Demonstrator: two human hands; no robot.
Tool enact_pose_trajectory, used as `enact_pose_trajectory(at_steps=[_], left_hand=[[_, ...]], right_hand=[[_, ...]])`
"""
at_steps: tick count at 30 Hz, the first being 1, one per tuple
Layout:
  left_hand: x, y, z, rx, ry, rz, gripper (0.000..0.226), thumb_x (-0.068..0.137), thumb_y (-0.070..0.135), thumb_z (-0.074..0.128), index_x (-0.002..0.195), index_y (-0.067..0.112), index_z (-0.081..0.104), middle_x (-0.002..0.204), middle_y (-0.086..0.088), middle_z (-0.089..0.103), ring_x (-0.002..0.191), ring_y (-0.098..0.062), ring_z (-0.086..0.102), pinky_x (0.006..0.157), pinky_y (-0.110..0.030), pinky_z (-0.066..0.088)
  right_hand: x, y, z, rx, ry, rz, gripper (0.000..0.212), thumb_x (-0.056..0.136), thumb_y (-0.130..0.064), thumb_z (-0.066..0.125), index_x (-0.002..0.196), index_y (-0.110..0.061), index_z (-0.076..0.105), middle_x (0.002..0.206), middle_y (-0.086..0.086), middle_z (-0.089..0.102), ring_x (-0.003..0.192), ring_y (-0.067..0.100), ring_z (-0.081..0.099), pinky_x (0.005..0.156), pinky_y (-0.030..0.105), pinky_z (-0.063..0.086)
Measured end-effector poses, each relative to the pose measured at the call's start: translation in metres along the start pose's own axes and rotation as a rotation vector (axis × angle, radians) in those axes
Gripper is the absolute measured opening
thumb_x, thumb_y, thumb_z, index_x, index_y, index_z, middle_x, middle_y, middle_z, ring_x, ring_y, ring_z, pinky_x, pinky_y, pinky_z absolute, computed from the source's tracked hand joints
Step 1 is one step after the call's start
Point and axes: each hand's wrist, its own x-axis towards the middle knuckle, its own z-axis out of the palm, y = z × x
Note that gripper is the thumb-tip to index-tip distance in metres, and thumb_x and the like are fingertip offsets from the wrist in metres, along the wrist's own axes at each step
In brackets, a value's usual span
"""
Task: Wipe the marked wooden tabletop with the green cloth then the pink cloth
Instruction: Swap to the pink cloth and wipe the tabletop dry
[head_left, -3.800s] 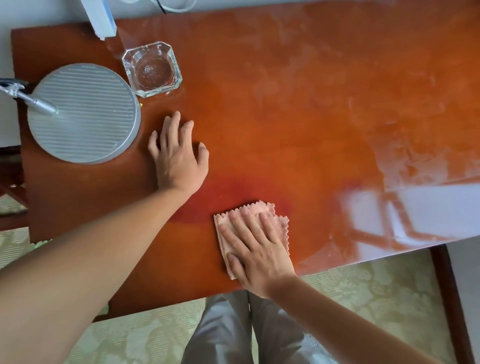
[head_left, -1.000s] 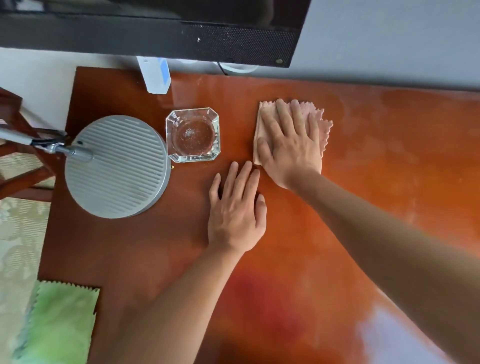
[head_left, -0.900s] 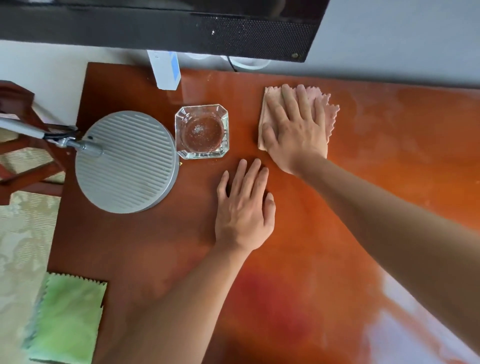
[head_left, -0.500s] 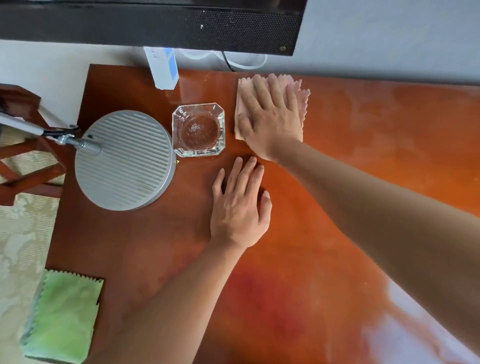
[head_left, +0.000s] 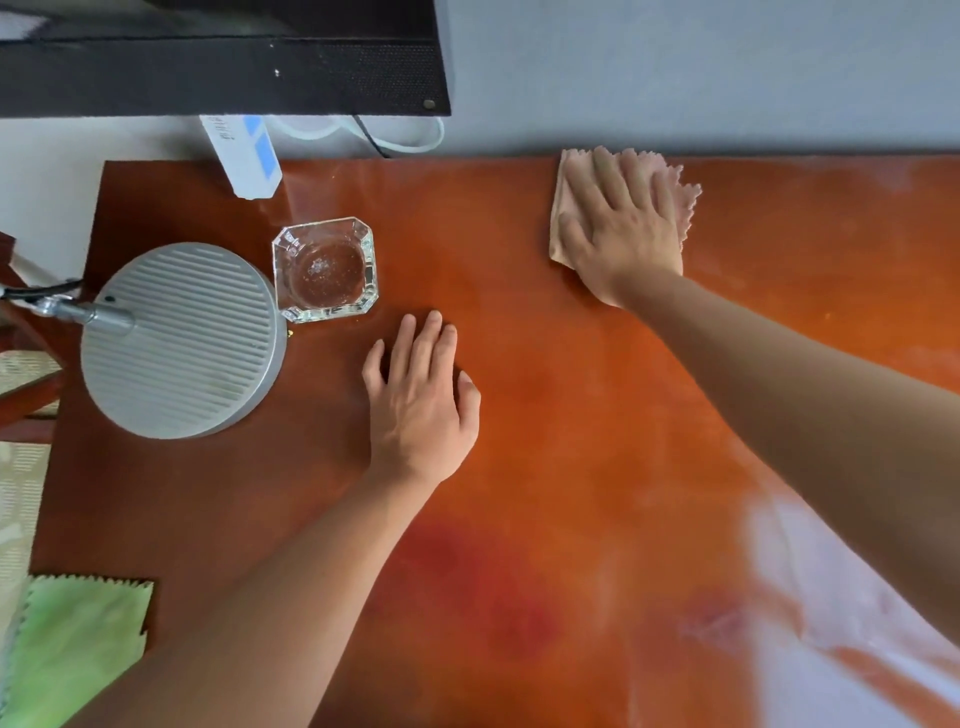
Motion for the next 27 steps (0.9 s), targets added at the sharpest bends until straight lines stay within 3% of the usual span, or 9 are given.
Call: enact_pose_trajectory(at_steps=[3, 8, 15, 23, 27], left_hand=[[0.003, 0.013, 0.000, -0.022, -0.009, -0.062, 0.054, 0.096, 0.031, 0.037, 0.141, 0.008, 0.055, 0.156, -0.010, 0.046, 0.150, -0.030, 0.033, 0.119, -0.053, 0.020], [-0.006, 0.027, 0.015, 0.007, -0.061, -0.043, 0.058, 0.101, 0.043, 0.032, 0.154, 0.020, 0.040, 0.167, -0.005, 0.027, 0.156, -0.030, 0.016, 0.123, -0.052, 0.011], [-0.003, 0.027, 0.015, 0.016, -0.030, -0.040, 0.057, 0.101, 0.043, 0.035, 0.153, 0.019, 0.044, 0.165, -0.007, 0.030, 0.155, -0.032, 0.018, 0.123, -0.054, 0.014], [-0.004, 0.028, 0.012, 0.015, -0.021, -0.047, 0.057, 0.099, 0.041, 0.038, 0.150, 0.018, 0.047, 0.164, -0.007, 0.033, 0.155, -0.033, 0.021, 0.123, -0.054, 0.016], [-0.005, 0.026, 0.011, 0.005, -0.014, -0.044, 0.054, 0.094, 0.038, 0.045, 0.141, 0.014, 0.054, 0.158, -0.010, 0.044, 0.152, -0.036, 0.026, 0.121, -0.057, 0.021]], right_hand=[[-0.009, 0.027, -0.002, 0.019, 0.006, 0.077, 0.068, 0.099, -0.052, 0.011, 0.163, -0.030, 0.007, 0.171, 0.001, 0.007, 0.157, 0.025, -0.002, 0.125, 0.047, -0.005], [-0.013, 0.031, 0.004, 0.023, 0.013, 0.115, 0.068, 0.098, -0.052, 0.013, 0.163, -0.033, 0.007, 0.171, 0.000, 0.007, 0.157, 0.023, -0.003, 0.125, 0.045, -0.007], [0.000, 0.009, 0.001, 0.052, 0.029, 0.161, 0.067, 0.100, -0.048, 0.018, 0.163, -0.029, 0.008, 0.171, 0.001, 0.008, 0.157, 0.027, -0.002, 0.125, 0.052, -0.003], [0.025, -0.099, 0.012, 0.048, -0.007, -0.137, 0.066, 0.103, -0.047, 0.015, 0.164, -0.025, 0.007, 0.171, 0.005, 0.008, 0.157, 0.031, -0.003, 0.124, 0.056, -0.003], [0.029, -0.163, 0.017, 0.044, -0.059, -0.282, 0.064, 0.104, -0.044, 0.014, 0.164, -0.025, 0.007, 0.172, 0.004, 0.006, 0.158, 0.030, -0.005, 0.124, 0.058, -0.006]])
